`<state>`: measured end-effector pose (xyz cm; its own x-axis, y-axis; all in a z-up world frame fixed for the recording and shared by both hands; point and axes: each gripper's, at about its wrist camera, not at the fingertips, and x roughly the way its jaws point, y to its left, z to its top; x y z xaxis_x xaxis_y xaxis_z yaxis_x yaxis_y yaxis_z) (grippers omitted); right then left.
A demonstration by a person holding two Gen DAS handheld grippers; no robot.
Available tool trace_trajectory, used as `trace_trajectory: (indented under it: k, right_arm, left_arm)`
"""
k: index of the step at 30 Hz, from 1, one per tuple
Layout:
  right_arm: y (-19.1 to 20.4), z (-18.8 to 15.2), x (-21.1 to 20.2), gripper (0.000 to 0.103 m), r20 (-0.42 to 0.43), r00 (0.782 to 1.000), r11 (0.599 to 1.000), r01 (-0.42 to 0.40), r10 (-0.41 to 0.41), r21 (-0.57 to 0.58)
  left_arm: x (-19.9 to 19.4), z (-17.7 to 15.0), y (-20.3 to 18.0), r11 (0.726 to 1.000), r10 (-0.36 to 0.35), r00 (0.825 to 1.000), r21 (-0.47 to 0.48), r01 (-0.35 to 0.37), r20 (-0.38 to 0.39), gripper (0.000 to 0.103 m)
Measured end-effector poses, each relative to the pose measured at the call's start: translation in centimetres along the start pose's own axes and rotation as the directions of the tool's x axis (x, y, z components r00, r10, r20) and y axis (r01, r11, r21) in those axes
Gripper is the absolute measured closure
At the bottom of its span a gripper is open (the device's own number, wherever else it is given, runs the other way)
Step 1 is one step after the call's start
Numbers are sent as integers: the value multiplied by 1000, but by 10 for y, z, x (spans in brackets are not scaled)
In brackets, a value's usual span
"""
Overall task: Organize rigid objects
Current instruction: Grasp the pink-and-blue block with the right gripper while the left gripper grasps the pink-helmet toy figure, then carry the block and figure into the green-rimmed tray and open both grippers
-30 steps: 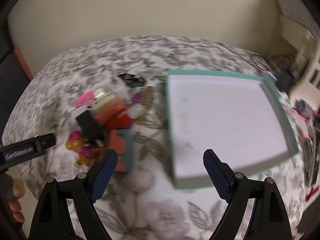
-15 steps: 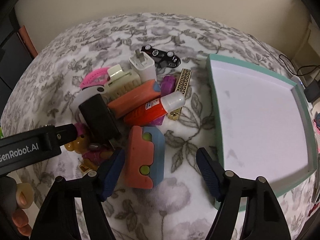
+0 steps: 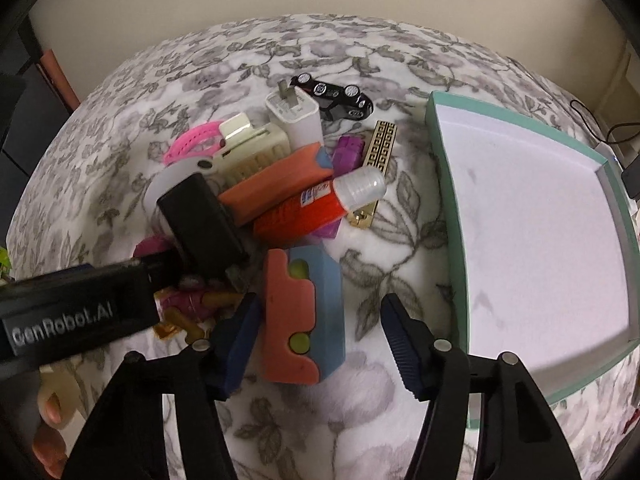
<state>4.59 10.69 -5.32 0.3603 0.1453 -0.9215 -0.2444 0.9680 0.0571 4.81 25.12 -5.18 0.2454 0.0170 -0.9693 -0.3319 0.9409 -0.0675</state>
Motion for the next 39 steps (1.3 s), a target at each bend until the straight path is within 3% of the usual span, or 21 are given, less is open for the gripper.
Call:
trace_trajectory:
  k: [7, 15, 21, 24, 32, 39]
  right_arm:
    - [4, -4, 4, 45, -22, 999, 999, 27, -28, -37]
    - [5, -3, 10, 48, -17, 999, 998, 45, -46, -45]
    - [5, -5, 9, 51, -12, 999, 998, 48, -48, -42]
    - [5, -5, 7, 58, -11, 999, 998, 45, -46, -43]
    - [0, -3, -4, 59, 2, 1000, 1000, 5, -5, -6]
    - [-6, 5, -35, 59, 78, 997, 999, -26, 25, 21]
  left_arm:
    - [-11, -9, 0, 999, 33, 999, 37, -33, -4, 15]
    - [-6, -4, -4, 999, 6, 1000, 32, -6, 4, 20]
    - [-5, -2, -6, 996, -86, 996, 20, 86, 7, 50]
    - [-5, -2, -13, 993, -114, 993, 29, 114, 8, 63]
    - [-9, -2, -10, 993, -121, 993, 14, 121, 6, 64]
    - [-37, -2, -2, 991, -137, 988, 14, 137, 75, 64]
